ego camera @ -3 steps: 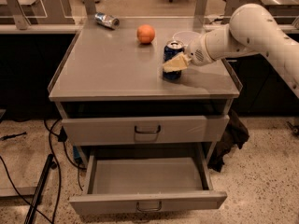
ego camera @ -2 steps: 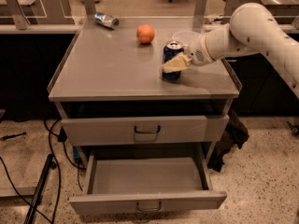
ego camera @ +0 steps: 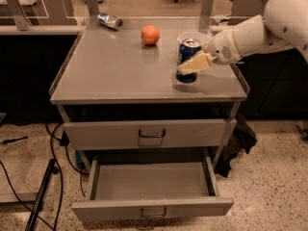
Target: Place pepsi can into middle drawer
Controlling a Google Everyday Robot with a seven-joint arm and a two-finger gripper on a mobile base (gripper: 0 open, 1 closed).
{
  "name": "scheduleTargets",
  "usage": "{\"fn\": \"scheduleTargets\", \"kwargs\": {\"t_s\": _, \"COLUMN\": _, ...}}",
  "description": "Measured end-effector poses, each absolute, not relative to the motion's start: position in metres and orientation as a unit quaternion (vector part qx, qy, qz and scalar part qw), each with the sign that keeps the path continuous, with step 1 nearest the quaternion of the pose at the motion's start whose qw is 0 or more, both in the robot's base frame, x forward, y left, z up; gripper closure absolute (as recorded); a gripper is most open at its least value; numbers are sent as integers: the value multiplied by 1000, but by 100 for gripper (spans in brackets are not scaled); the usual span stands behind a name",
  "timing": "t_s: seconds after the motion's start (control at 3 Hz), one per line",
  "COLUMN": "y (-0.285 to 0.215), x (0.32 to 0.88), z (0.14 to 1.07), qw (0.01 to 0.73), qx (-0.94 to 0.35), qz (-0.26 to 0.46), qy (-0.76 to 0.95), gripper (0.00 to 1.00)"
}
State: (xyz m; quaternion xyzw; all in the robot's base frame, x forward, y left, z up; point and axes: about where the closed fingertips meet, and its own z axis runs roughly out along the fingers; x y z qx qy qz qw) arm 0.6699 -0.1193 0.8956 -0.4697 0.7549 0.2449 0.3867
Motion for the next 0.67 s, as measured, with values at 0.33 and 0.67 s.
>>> {"fn": "scheduleTargets", "kwargs": {"t_s": 0.33, "y": -127, "x": 621, "z": 925, "qw": 392, "qx": -474, "qz": 254, "qy": 746, "gripper": 100}}
{"fn": "scheduleTargets", "kwargs": {"t_s": 0.67, "y": -125, "x": 613, "z": 912, "qw": 379, "qx": -475, "qz": 259, "qy": 751, "gripper": 100}}
